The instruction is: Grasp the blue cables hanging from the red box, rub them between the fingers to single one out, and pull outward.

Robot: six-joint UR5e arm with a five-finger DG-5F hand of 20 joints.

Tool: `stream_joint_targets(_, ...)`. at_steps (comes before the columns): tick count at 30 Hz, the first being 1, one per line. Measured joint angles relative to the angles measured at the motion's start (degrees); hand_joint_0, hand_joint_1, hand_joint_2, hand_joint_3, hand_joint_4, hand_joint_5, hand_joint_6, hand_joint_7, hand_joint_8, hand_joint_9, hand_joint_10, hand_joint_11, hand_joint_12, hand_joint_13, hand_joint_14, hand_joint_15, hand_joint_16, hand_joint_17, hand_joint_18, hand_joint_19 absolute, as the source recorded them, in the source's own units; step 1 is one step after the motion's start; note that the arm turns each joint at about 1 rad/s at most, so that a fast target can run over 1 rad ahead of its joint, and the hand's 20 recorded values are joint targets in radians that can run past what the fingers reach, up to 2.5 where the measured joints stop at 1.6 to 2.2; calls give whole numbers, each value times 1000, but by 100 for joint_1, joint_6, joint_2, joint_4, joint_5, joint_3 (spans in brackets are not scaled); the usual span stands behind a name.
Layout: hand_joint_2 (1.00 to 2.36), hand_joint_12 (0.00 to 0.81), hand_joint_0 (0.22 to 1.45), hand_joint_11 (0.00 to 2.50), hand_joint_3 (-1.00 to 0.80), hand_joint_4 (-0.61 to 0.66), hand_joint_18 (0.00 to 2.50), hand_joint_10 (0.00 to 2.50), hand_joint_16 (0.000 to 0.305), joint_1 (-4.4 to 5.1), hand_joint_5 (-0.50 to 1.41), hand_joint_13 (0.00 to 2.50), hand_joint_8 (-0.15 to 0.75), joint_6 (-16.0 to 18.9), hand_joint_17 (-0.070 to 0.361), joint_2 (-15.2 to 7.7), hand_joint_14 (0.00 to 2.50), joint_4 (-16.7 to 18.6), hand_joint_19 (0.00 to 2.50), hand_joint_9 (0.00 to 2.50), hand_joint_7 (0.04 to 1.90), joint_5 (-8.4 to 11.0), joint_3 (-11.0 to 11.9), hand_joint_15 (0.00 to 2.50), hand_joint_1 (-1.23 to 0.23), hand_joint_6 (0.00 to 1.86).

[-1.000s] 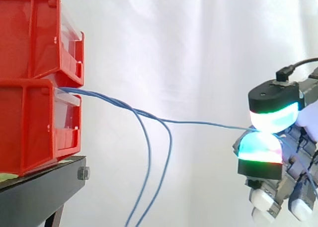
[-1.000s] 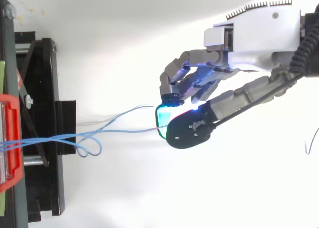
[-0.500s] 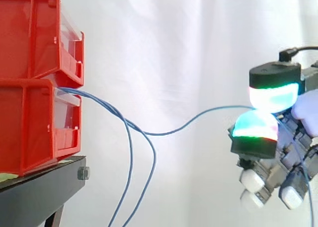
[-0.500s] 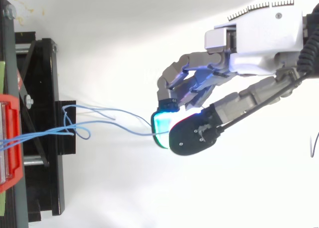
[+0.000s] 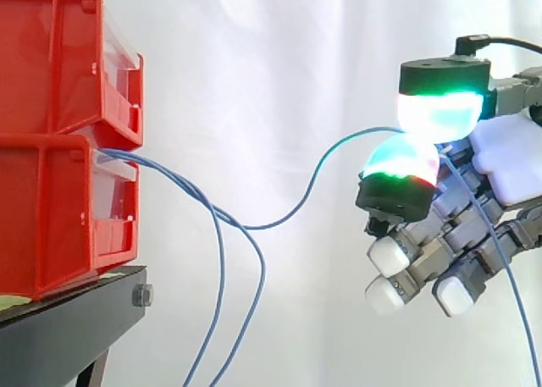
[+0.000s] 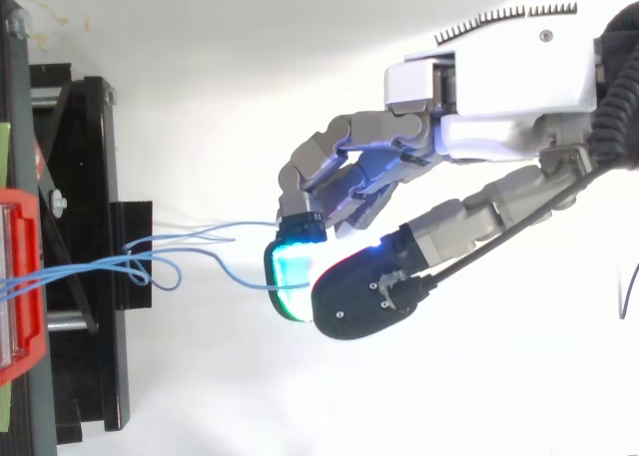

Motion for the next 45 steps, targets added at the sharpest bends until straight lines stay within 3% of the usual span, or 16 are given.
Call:
stream_joint_targets(5, 1020, 356, 595, 321, -4, 202, 486, 6, 48, -30, -155, 387, 311, -95, 108, -13, 5, 163, 442, 616, 1111, 43, -43, 140, -690, 834)
stream_joint_targets(8, 1020, 356, 596, 315, -7, 202, 487, 6, 48, -57, -155, 388, 309, -299, 108, -15, 4, 473, 442, 616, 1111, 55, -196, 140, -690, 834)
stream_joint_targets(16, 1020, 356, 595, 319, -4, 200, 487, 6, 48, -81, -155, 388, 310, -511, 108, -16, 4, 1705, 441, 616, 1109, 18, -1002, 137, -689, 835)
stream_joint_targets(24, 1019, 357, 593, 317, -3, 206, 485, 6, 48, -84, -155, 390, 314, -456, 108, -16, 4, 2867, 439, 617, 1104, 27, -1121, 137, -684, 836)
stream_joint_targets(30, 1019, 356, 594, 318, -3, 207, 487, 6, 48, -87, -154, 388, 314, -591, 108, -17, 4, 3046, 439, 619, 1103, 22, -1120, 136, -683, 837)
stream_joint_targets(36, 1019, 356, 594, 318, -3, 209, 487, 6, 48, -88, -154, 387, 317, -901, 108, -16, 4, 3016, 447, 623, 1103, 20, -1120, 140, -683, 837)
stream_joint_targets(45, 1019, 357, 593, 321, 2, 203, 488, 6, 48, -88, -154, 392, 316, -1032, 109, -17, 4, 3001, 436, 631, 1106, 22, -1123, 133, -683, 838)
